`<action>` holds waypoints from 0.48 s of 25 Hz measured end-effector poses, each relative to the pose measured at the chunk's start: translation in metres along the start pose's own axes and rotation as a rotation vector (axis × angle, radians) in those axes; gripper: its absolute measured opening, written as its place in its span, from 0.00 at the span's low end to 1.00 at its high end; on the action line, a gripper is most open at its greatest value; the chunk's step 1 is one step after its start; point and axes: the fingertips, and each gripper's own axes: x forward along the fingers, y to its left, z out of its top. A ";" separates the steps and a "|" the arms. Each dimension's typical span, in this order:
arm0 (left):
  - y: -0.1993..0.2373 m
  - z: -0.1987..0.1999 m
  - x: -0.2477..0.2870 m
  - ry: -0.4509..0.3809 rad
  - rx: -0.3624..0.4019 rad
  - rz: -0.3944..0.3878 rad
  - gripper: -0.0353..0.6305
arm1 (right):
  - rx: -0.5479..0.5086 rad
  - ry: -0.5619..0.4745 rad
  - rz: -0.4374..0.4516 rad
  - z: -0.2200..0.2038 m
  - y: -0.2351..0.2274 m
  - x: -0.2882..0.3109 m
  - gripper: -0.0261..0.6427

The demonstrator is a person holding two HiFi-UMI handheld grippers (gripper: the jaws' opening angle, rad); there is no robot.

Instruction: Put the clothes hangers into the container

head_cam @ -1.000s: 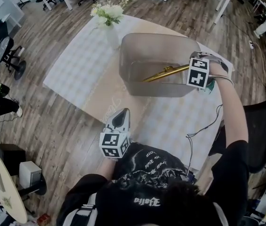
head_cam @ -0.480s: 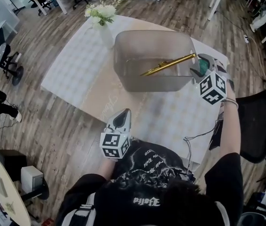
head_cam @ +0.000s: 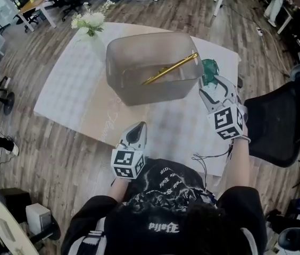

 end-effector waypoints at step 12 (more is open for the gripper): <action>-0.036 0.002 0.029 0.004 0.030 -0.089 0.08 | 0.344 0.012 0.056 -0.062 0.097 -0.018 0.44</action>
